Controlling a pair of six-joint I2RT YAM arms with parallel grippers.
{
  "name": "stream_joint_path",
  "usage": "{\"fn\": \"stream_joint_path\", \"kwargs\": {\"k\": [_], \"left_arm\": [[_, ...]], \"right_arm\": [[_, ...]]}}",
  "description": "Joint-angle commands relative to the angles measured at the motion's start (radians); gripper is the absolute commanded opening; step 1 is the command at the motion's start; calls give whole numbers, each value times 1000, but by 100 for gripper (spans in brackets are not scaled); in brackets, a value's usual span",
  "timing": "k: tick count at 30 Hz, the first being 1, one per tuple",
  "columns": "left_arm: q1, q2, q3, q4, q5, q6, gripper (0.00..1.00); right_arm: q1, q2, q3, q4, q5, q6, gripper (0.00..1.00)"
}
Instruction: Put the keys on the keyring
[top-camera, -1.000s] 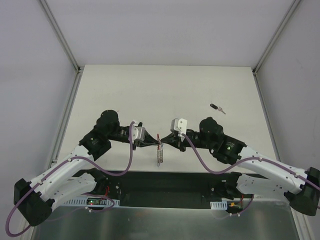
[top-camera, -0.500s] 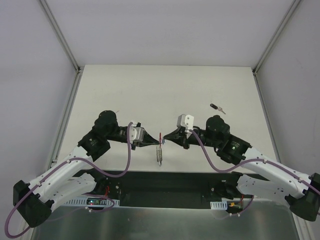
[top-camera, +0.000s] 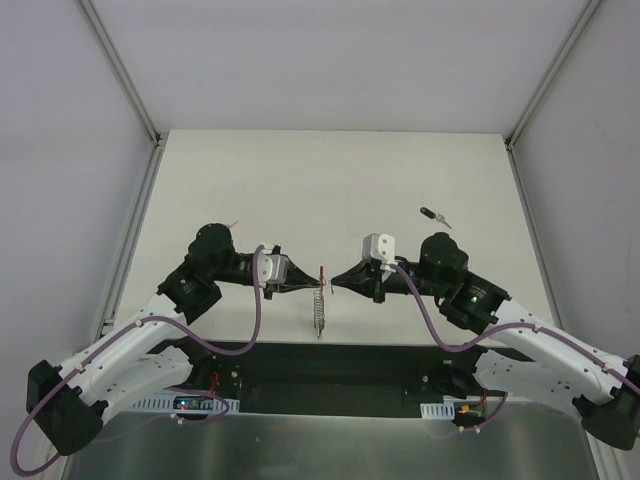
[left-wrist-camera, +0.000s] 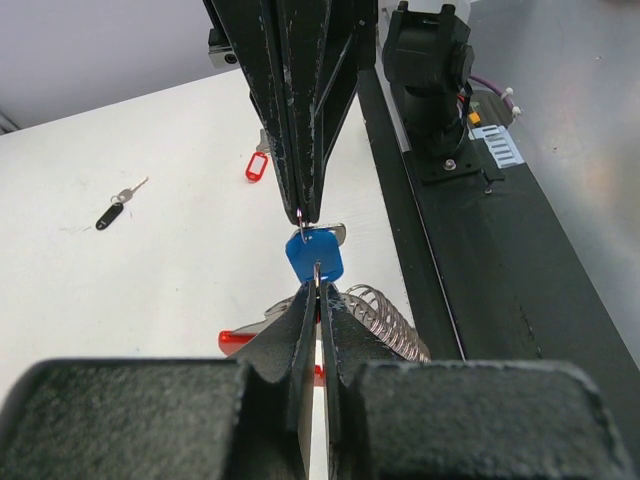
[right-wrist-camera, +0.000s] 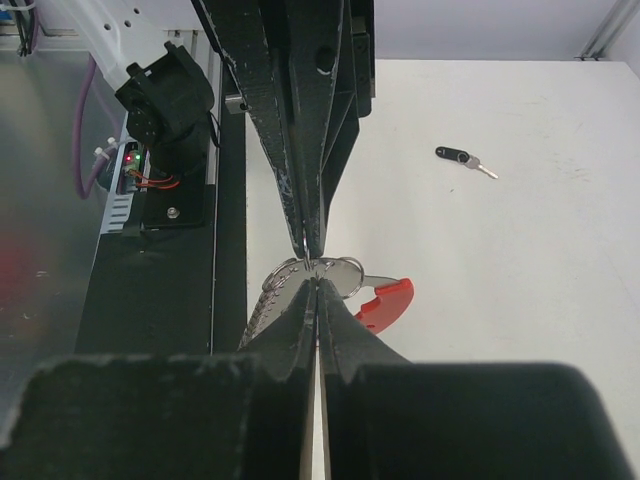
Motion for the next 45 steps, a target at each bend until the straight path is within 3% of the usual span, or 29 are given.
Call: {"fn": "stream_joint_path", "kwargs": {"k": [1, 45], "left_arm": [[-7, -6, 1, 93, 14, -19, 0], [-7, 16, 0, 122, 23, -56, 0]], "right_arm": [[-4, 14, 9, 49, -56, 10, 1], [-13, 5, 3, 52, -24, -24, 1]]}}
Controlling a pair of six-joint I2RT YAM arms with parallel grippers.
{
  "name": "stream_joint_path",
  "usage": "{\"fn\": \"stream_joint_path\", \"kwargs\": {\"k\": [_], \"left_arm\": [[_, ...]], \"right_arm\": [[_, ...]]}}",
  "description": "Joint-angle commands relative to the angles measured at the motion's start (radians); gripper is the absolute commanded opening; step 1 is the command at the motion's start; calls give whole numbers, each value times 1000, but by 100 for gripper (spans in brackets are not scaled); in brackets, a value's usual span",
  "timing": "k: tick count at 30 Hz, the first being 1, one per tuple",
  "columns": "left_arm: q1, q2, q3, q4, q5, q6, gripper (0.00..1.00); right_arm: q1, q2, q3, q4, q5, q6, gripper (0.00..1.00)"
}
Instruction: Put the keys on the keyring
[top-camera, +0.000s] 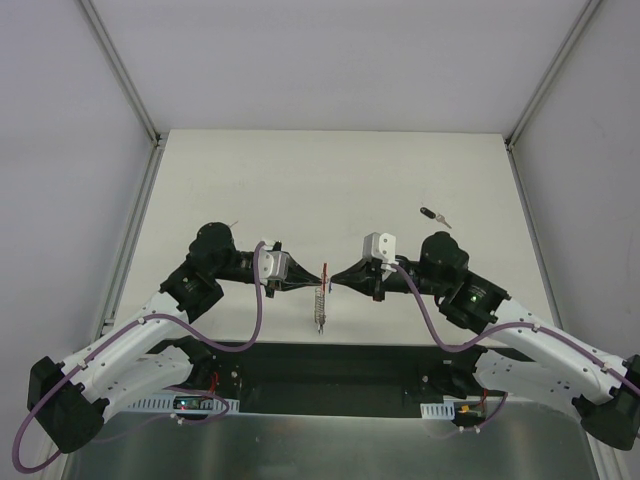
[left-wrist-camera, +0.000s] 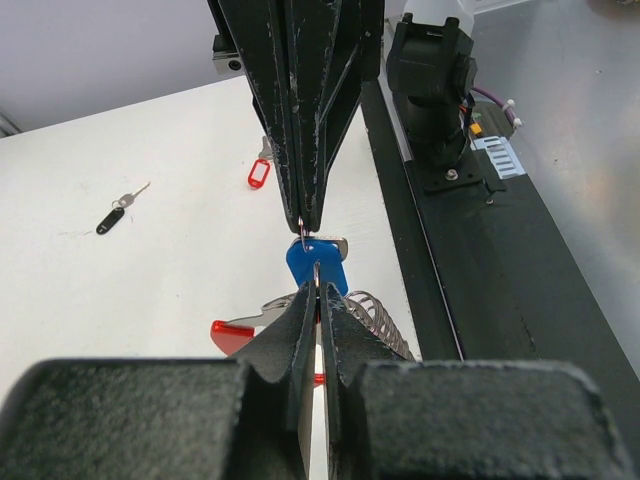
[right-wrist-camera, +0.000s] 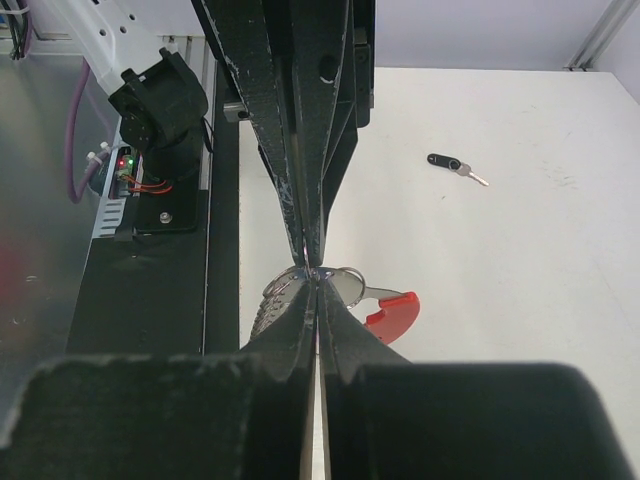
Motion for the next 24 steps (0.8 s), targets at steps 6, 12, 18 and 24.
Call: {"fn": "stream_joint_path", "kwargs": {"k": [6, 12, 18, 24], "left_arm": [[-7, -6, 4, 71, 25, -18, 0], [-5, -4, 2, 79, 25, -22, 0], [-5, 0, 2, 82, 25, -25, 0], [-7, 5, 4, 82, 33, -29, 0]], "right_arm": [[-5, 9, 11, 38, -39, -14, 1], [-5, 13, 14, 42, -61, -9, 1], [-5, 13, 12, 44, -70, -9, 1], [-4, 13, 14, 47, -73, -8, 1]]}}
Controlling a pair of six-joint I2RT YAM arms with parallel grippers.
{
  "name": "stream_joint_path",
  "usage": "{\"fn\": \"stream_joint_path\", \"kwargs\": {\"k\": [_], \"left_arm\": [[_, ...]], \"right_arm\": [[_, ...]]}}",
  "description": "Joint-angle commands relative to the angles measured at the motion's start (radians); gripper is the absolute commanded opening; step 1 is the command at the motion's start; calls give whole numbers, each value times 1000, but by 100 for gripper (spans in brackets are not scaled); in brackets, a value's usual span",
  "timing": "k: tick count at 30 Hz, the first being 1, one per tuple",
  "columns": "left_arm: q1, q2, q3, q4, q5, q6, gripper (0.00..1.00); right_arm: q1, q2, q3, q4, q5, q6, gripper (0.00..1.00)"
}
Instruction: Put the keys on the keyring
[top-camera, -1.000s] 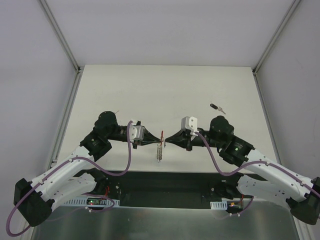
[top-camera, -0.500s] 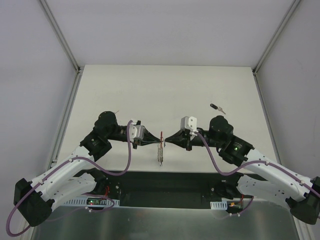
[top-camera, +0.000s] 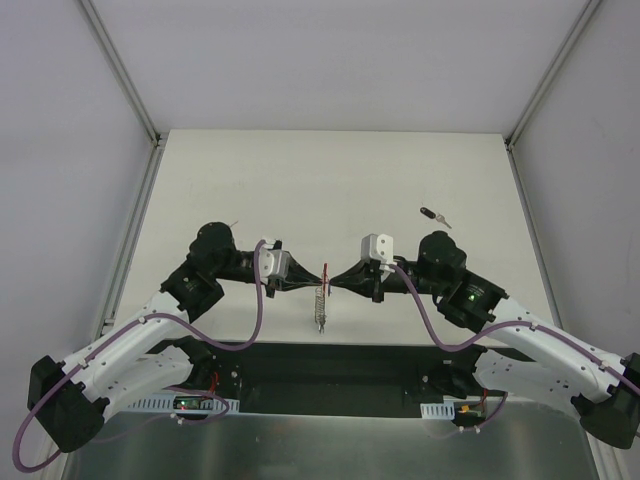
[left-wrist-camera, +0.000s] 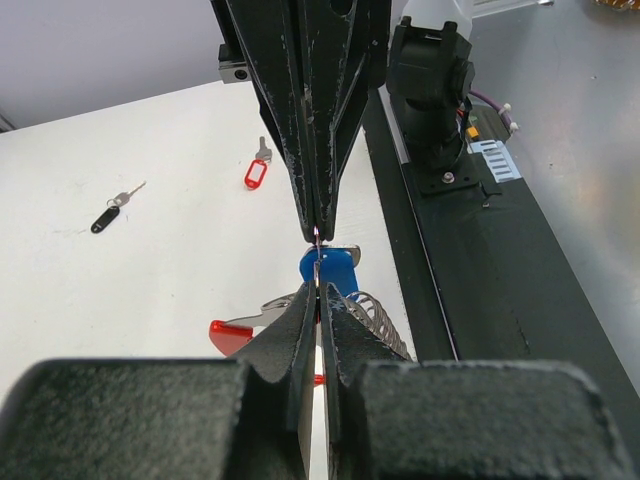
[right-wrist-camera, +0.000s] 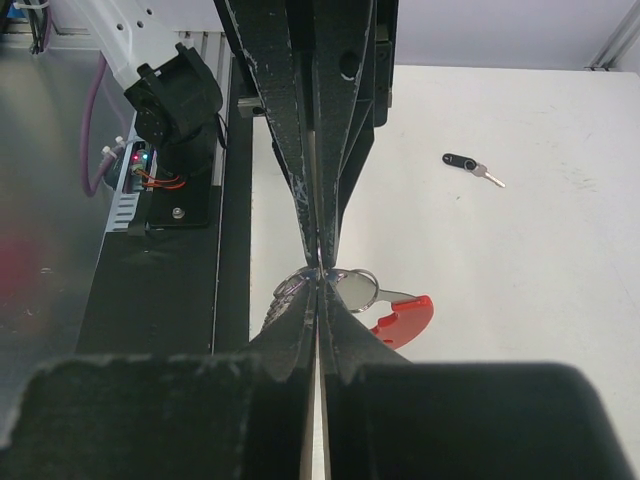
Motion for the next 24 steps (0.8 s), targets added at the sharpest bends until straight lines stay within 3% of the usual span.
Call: {"fn": "stream_joint_path", "kwargs": {"k": [1, 24], "left_arm": [[-5, 4, 4, 75, 32, -11, 0], [-5, 13, 4, 98, 43, -32, 0]], "right_arm": [[-3, 0, 14, 49, -45, -7, 1], [-3, -48, -3, 21, -2, -27, 1]]}}
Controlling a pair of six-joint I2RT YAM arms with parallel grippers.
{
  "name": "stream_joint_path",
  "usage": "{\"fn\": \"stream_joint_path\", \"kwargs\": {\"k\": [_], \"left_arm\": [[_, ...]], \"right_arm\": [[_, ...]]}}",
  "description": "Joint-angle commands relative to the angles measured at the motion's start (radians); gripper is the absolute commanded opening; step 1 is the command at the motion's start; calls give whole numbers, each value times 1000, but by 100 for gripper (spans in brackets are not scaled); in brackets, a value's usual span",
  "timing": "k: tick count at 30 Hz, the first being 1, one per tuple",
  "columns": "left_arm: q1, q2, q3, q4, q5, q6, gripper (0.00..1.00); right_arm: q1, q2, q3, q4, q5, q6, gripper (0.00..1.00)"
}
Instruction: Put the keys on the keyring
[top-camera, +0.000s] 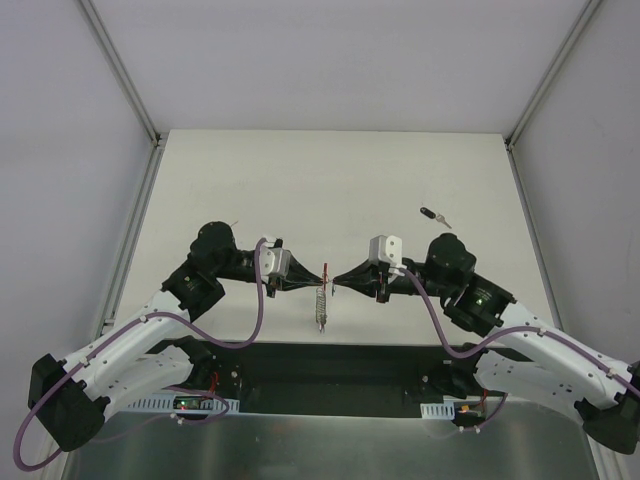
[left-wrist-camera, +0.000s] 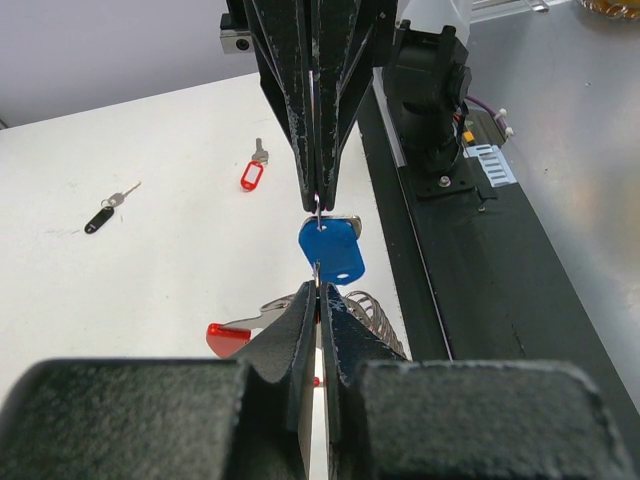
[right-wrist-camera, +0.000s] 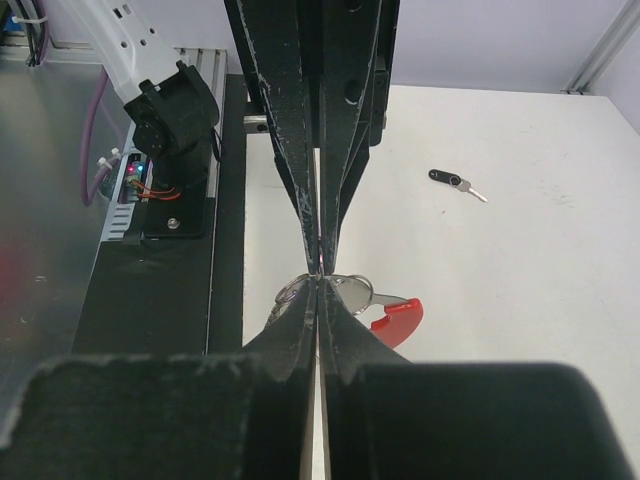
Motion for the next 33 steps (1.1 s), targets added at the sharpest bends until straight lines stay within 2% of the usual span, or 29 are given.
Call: {"fn": "stream_joint_path", "kwargs": {"k": [1, 33], "left_arm": [[-5, 3, 2, 87, 37, -13, 0], [-5, 11, 2, 104, 59, -28, 0]], "right_arm": [[-3, 6, -1, 23, -14, -24, 1], [-3, 14, -9, 40, 6, -22, 1]]}}
